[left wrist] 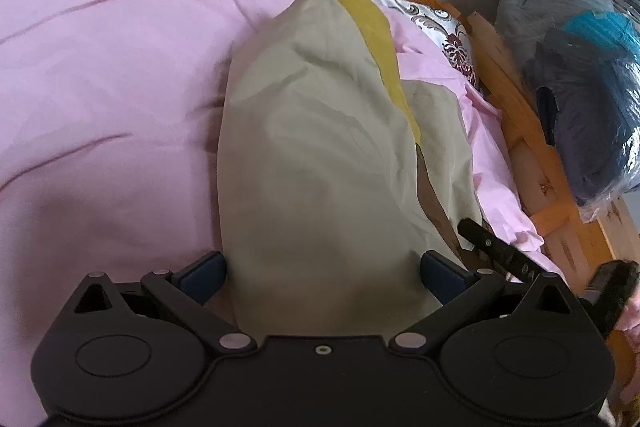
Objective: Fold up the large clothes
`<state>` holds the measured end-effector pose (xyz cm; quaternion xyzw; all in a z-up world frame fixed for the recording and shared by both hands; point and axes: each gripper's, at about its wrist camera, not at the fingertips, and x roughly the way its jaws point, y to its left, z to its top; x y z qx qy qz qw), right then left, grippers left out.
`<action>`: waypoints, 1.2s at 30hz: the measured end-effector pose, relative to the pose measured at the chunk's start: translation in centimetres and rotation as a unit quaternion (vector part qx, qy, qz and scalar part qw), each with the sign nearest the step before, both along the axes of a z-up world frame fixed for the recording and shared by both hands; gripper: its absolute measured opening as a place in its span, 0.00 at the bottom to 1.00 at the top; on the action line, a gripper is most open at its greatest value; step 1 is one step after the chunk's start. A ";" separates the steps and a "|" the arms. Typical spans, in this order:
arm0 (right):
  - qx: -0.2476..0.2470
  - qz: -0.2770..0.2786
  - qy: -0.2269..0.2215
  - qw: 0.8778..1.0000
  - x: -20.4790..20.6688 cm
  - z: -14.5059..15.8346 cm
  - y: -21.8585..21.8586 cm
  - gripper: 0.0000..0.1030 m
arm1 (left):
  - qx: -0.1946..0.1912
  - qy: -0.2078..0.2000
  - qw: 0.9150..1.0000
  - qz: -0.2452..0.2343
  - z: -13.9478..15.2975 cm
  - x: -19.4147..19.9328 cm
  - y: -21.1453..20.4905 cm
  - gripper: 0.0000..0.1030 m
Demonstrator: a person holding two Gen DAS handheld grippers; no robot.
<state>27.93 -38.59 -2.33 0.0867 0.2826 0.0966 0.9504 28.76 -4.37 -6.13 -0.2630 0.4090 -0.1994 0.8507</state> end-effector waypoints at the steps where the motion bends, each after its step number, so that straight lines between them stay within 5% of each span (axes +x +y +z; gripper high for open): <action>1: 0.031 -0.009 0.011 0.999 0.5 -0.3 -0.7 0.60 | -0.004 0.005 1.000 -0.002 -0.1 0.2 0.1 0.99; 7: 0.043 -0.016 0.017 0.999 1.5 -1.6 -1.2 0.55 | 0.006 0.022 1.000 -0.011 -0.5 0.8 -0.7 0.99; 9: 0.047 -0.014 0.020 0.999 1.5 -2.1 -1.0 0.48 | 0.021 0.013 1.000 -0.007 -0.5 0.4 -1.2 0.99; 17: 0.054 -0.015 0.015 0.998 1.3 -2.6 -1.2 0.46 | 0.078 -0.012 0.997 -0.016 0.2 -0.3 -2.7 0.99; 36: 0.054 -0.015 0.012 0.998 1.1 -2.7 -1.0 0.50 | 0.084 -0.017 0.996 -0.015 0.2 -0.4 -2.8 0.99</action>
